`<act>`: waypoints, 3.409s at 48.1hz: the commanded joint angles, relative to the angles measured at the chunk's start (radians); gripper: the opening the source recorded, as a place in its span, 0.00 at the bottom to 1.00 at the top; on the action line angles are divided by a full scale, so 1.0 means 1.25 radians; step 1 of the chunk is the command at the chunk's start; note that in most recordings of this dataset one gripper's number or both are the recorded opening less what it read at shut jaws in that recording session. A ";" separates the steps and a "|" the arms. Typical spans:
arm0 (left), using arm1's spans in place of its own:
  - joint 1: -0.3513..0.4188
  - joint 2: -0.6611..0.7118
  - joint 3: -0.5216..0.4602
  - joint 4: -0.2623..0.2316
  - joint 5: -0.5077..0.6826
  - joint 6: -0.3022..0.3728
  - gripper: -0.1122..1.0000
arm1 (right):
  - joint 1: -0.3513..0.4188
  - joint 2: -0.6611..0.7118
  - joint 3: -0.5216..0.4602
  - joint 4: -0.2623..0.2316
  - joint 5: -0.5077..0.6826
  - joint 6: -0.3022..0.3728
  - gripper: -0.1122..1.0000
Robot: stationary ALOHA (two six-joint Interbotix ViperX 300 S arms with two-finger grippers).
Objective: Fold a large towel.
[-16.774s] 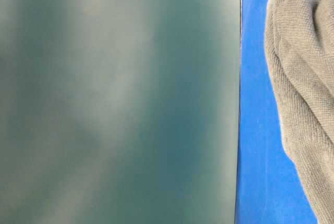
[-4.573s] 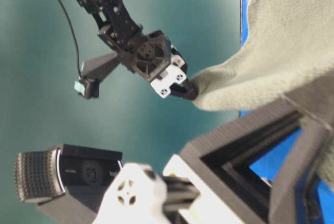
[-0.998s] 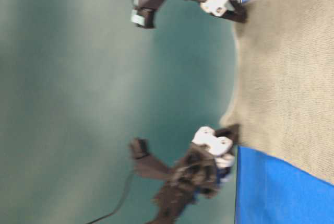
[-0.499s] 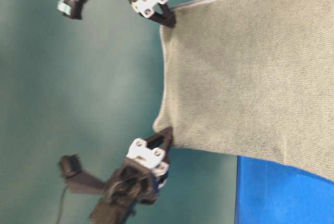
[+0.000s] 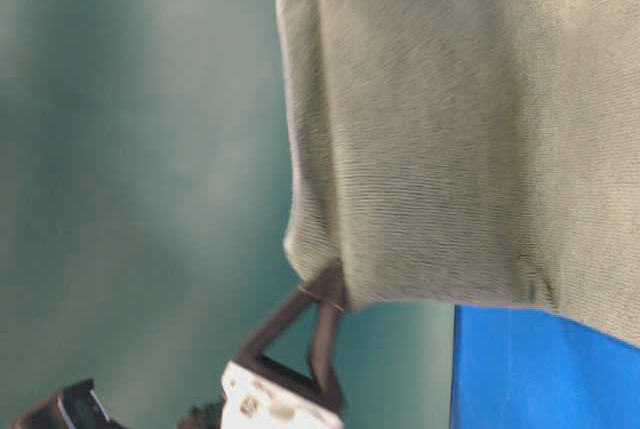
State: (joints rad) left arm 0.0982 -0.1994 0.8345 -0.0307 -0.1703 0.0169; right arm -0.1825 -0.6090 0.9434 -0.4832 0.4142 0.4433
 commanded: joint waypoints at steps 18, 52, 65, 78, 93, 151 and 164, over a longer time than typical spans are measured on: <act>-0.245 0.142 -0.007 -0.009 0.018 -0.077 0.14 | 0.283 0.182 0.040 0.126 -0.017 0.157 0.13; -0.263 0.227 -0.032 -0.009 0.018 -0.096 0.59 | 0.344 0.390 -0.058 0.126 -0.150 0.188 0.56; -0.319 0.168 -0.039 -0.007 0.023 -0.096 0.71 | 0.470 0.349 -0.128 0.136 -0.049 0.193 0.63; -0.369 0.027 -0.037 -0.006 0.104 -0.093 0.71 | 0.522 0.237 -0.175 0.124 0.071 0.189 0.63; -0.351 -0.226 -0.013 0.002 0.178 -0.020 0.71 | 0.519 -0.033 -0.144 -0.025 0.106 0.191 0.63; -0.147 -0.911 0.378 -0.006 0.291 0.065 0.70 | 0.339 -0.557 0.205 -0.322 0.188 0.439 0.63; -0.113 -0.917 0.396 -0.006 0.280 0.049 0.70 | 0.317 -0.536 0.231 -0.328 0.145 0.466 0.63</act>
State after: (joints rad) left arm -0.0598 -1.3514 1.3422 -0.0353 0.1887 0.0798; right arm 0.2209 -1.2993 1.2425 -0.8836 0.6059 1.0201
